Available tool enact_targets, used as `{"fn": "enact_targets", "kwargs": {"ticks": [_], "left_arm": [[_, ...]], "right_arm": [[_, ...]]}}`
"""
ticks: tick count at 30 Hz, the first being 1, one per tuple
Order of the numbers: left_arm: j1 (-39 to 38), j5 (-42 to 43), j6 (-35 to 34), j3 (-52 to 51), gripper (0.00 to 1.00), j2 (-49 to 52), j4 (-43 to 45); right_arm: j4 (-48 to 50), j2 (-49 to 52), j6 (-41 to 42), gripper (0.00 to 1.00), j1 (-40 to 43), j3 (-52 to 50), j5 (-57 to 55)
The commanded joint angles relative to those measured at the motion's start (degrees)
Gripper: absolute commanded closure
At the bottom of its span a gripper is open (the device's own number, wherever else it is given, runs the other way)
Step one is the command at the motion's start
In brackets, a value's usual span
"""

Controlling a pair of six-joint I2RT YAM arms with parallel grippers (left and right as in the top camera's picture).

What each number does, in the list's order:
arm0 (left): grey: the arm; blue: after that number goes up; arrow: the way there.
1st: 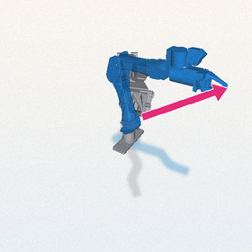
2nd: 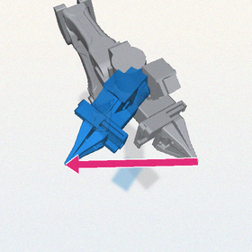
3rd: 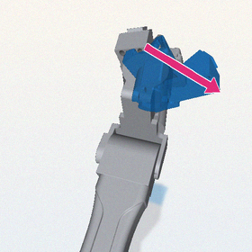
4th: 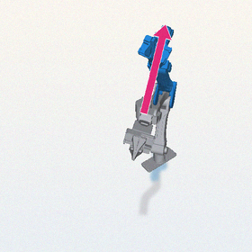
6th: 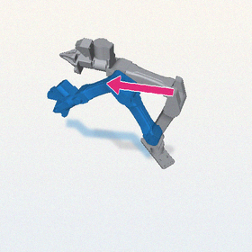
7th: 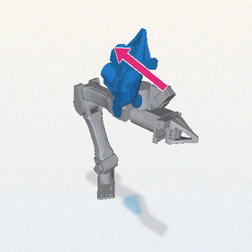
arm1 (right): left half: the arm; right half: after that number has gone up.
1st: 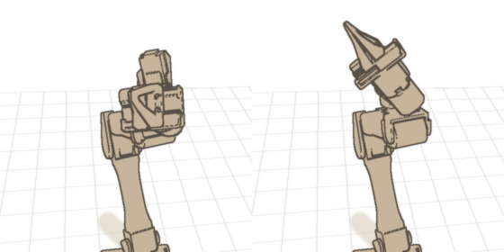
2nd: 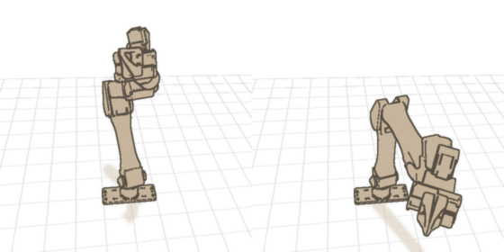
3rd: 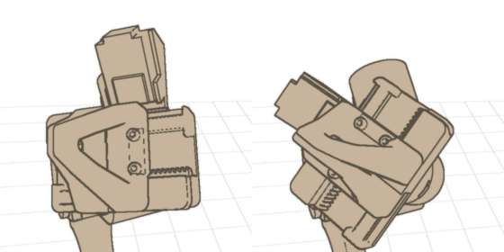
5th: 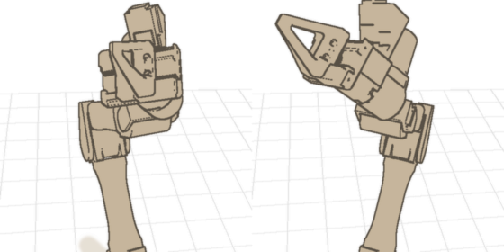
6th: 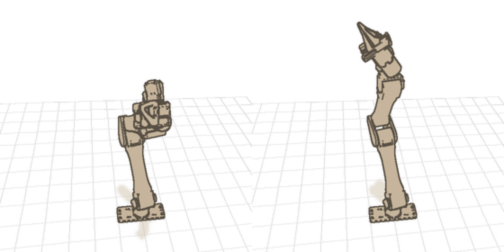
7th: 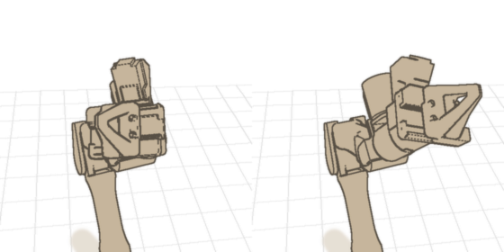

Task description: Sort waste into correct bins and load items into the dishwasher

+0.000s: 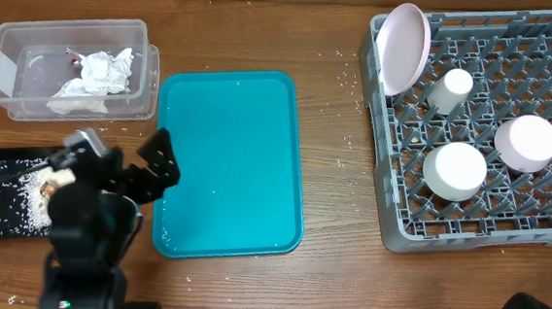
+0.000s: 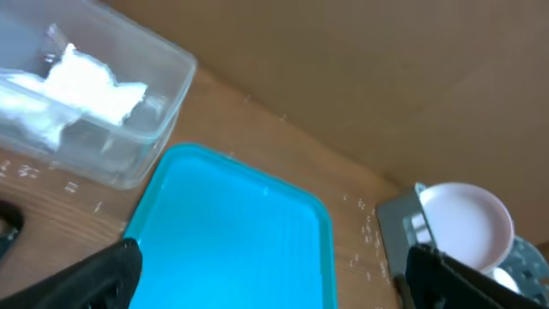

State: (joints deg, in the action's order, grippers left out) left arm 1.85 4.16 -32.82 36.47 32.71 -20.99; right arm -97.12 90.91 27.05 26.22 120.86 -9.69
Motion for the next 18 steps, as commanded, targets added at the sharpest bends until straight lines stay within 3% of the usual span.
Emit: {"fn": "enact_targets", "kwargs": {"ticks": [1, 4, 8, 18], "left_arm": [[-1.14, -3.63, 2.69, -9.55, 0.00, -3.23, 8.28], [-1.11, -3.10, 1.49, -19.41, 0.00, -7.19, 19.45], [-1.11, -3.34, 1.57, -26.38, 0.00, -12.04, 25.97], [-1.11, -4.44, 1.60, -36.28, 0.00, -25.70, 25.24]], "right_arm": [[0.13, -0.04, 0.44, 0.00, 0.11, 0.98, -0.59], [0.13, -0.04, 0.44, 0.00, 0.11, 0.98, -0.57], [0.15, -0.04, 0.44, 0.00, 0.11, 0.98, -0.57], [0.13, -0.04, 0.44, 0.00, 0.11, 0.98, -0.59]]}}
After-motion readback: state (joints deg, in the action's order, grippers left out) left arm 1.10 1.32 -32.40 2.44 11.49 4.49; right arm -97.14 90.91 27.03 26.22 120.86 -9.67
